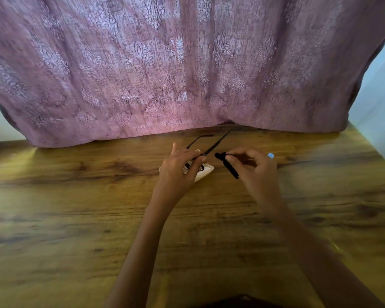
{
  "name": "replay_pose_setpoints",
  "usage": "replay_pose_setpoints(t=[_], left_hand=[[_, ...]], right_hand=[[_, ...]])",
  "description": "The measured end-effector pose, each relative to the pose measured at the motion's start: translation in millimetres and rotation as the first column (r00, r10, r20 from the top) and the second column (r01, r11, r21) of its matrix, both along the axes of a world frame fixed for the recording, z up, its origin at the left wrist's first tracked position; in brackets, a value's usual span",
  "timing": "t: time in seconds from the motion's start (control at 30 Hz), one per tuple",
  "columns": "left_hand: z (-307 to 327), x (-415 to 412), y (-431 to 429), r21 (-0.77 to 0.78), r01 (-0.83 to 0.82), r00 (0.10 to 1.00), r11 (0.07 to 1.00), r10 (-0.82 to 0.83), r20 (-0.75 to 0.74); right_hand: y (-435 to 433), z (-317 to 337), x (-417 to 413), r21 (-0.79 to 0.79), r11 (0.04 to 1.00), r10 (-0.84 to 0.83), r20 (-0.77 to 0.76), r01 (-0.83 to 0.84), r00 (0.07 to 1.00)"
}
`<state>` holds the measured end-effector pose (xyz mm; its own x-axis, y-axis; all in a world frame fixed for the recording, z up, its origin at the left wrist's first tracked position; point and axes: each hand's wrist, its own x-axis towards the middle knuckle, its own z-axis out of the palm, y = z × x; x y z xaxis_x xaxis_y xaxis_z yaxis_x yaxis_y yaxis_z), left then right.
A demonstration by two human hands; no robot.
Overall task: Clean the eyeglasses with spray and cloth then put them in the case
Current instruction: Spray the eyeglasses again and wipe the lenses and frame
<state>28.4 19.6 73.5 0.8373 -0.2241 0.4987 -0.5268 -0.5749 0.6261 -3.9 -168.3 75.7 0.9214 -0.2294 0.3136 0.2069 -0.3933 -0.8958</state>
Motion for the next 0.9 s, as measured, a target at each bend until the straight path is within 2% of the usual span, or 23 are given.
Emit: replay_pose_setpoints(t=[0.17, 0.23, 0.3, 0.4, 0.57, 0.67, 0.8, 0.9], left_hand=[[2, -1, -1, 0.013, 0.024, 1.0, 1.0, -0.024, 0.002], [3, -2, -1, 0.015, 0.05, 0.999, 0.999, -0.05, 0.0], [4, -3, -2, 0.033, 0.065, 0.998, 0.997, -0.064, -0.026], [4, -3, -3, 0.053, 0.061, 0.997, 0.997, -0.058, -0.058], [2, -2, 1, 0.064, 0.063, 0.998, 0.996, -0.062, -0.021], [5, -2, 1, 0.059, 0.073, 0.997, 0.996, -0.072, -0.023], [7, -2, 1, 0.063, 0.101, 0.994, 0.993, -0.099, -0.035], [9, -4, 3, 0.079, 0.102, 0.995, 0.992, -0.101, -0.006]], right_hand=[[11, 13, -4, 0.109, 0.994, -0.018, 0.089, 0.008, 0.996], [16, 18, -4, 0.096, 0.995, -0.03, 0.153, 0.016, 0.988], [21, 21, -3, 0.013, 1.0, 0.004, 0.19, -0.007, 0.982], [23, 21, 0, -0.124, 0.981, 0.167, 0.15, -0.149, 0.975], [20, 13, 2, -0.397, 0.876, 0.357, 0.153, -0.273, 0.922], [18, 5, 8, -0.546, 0.809, 0.38, 0.201, -0.219, 0.903], [19, 4, 12, -0.624, 0.776, 0.337, 0.29, -0.09, 0.896], [18, 6, 15, -0.7, 0.714, 0.332, 0.319, -0.015, 0.887]])
